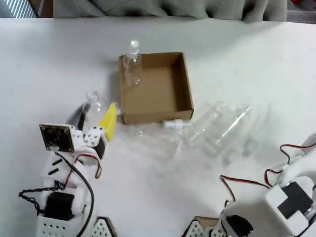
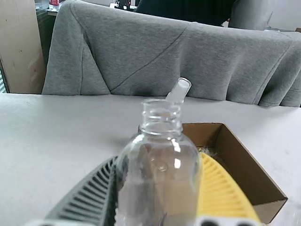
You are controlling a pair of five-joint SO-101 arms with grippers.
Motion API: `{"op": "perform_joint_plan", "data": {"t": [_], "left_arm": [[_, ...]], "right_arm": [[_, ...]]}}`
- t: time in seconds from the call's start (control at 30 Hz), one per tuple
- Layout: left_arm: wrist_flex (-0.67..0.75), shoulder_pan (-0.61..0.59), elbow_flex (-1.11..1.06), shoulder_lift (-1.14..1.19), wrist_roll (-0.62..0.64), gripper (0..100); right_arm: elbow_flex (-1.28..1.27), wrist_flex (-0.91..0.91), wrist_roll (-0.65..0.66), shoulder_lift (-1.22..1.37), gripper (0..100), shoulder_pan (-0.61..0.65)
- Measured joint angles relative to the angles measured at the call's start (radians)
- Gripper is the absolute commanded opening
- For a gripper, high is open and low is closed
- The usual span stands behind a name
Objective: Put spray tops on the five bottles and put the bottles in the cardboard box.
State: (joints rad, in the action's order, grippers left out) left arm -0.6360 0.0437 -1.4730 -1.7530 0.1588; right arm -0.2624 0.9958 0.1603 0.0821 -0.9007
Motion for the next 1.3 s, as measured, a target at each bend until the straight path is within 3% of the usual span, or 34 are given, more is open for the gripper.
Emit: {"op": "perform_joint_plan", "data": {"t": [0.43, 1.17, 1.3], "left_arm": [[0.0, -0.002, -0.018, 0.002, 0.0, 2], [0.0, -0.002, -0.018, 0.002, 0.0, 2], [0.0, 0.0, -0.018, 0.002, 0.0, 2]], "right_arm": [[0.037, -0.106, -0.147, 0.166, 17.2, 0.041], [0.285, -0.023, -0.163, 0.405, 17.3, 0.058], [0.288, -0.008, -0.163, 0.405, 7.7, 0.06]]}}
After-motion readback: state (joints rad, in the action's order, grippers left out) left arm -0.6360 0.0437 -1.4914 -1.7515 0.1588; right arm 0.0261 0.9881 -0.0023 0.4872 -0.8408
